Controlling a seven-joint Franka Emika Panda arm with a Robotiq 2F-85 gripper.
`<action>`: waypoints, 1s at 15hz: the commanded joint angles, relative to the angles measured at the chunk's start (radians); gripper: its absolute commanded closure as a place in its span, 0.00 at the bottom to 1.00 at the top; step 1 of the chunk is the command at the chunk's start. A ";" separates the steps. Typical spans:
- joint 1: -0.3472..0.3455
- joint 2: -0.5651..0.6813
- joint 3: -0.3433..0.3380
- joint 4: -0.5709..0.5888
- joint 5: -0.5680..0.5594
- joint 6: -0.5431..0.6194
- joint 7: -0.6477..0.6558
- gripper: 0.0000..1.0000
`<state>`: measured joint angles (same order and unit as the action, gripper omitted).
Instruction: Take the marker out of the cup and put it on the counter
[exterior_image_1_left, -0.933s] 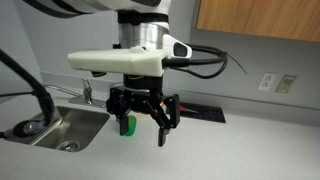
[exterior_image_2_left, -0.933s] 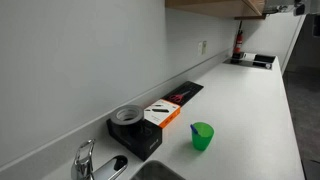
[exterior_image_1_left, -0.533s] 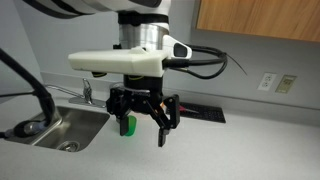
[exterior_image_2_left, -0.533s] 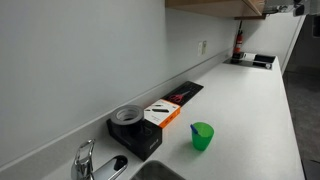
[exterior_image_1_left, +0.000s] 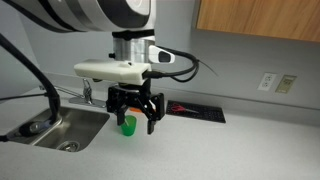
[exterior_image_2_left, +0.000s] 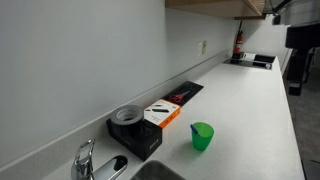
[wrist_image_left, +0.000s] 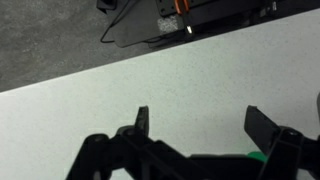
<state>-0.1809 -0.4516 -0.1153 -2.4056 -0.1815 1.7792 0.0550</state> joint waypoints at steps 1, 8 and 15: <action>0.052 0.130 0.036 0.018 0.084 0.126 0.080 0.00; 0.087 0.215 0.076 0.018 0.112 0.222 0.099 0.00; 0.101 0.293 0.085 0.067 0.144 0.244 0.129 0.00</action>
<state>-0.0957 -0.2240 -0.0345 -2.3787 -0.0685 2.0030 0.1523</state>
